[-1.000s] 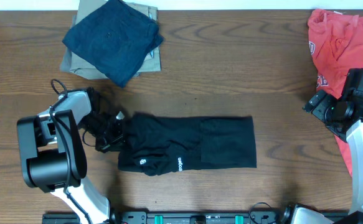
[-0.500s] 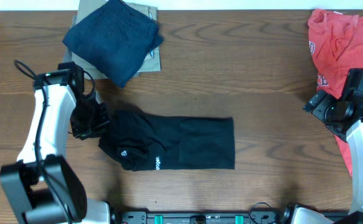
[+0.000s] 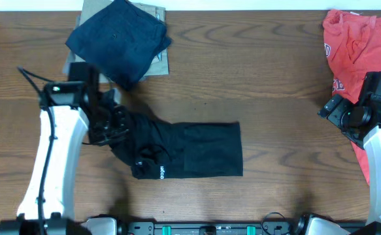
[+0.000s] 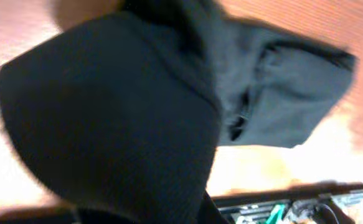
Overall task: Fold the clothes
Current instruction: 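Fold the left end rightward over the bundle with the left gripper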
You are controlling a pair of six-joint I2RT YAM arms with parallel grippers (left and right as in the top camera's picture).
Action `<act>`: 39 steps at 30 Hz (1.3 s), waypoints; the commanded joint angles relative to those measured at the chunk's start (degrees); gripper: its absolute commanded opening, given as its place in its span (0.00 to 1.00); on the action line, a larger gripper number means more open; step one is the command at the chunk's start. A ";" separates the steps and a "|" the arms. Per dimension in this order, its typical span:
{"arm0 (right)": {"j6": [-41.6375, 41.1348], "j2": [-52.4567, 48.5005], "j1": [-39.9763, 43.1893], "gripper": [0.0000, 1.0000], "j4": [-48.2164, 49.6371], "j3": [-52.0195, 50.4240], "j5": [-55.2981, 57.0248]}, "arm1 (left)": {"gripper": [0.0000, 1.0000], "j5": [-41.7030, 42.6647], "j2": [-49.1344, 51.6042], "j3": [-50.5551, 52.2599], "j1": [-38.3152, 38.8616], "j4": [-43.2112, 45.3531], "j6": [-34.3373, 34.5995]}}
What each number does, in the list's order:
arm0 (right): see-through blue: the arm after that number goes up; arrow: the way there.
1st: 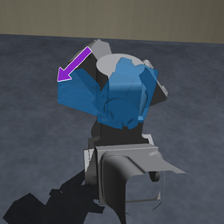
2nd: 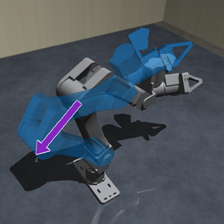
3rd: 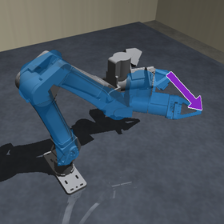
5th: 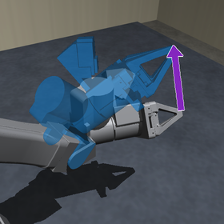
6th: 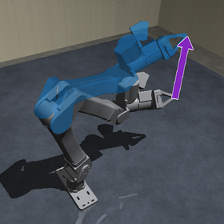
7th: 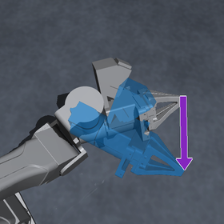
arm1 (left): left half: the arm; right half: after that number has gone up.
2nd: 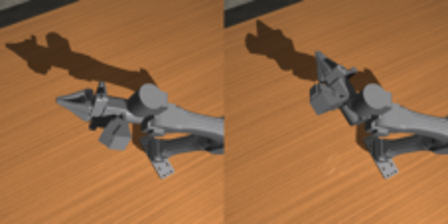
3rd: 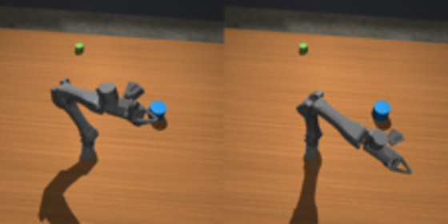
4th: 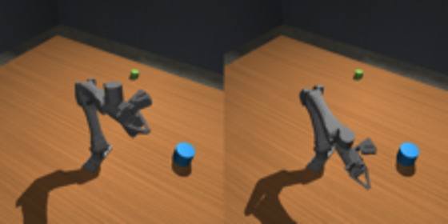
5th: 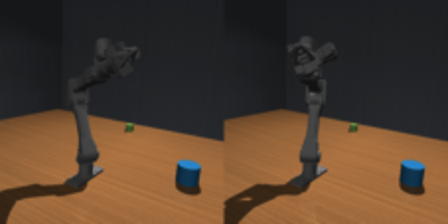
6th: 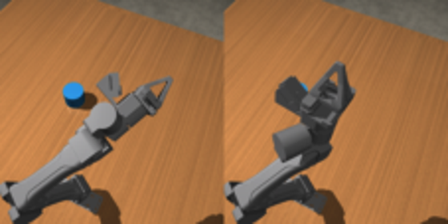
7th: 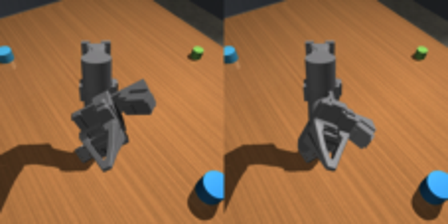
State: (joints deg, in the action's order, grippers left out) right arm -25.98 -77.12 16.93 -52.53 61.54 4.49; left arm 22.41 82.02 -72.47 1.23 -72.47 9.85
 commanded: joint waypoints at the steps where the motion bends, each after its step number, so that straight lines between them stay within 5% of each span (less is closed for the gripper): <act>1: 0.33 0.50 0.26 0.99 0.00 0.28 -0.02 | 0.06 2.64 -1.64 -1.40 5.64 1.46 4.76; 12: 0.33 0.50 0.26 0.99 0.00 0.28 -0.02 | 0.06 2.40 -1.64 -1.40 22.58 14.08 15.28; 39: 0.33 0.50 0.26 0.99 0.00 0.28 -0.02 | 0.06 -6.64 5.03 -0.79 37.62 28.44 23.23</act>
State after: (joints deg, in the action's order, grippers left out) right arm -25.98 -77.12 16.93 -52.53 61.54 4.49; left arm 17.23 86.59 -72.47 37.89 -45.23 32.47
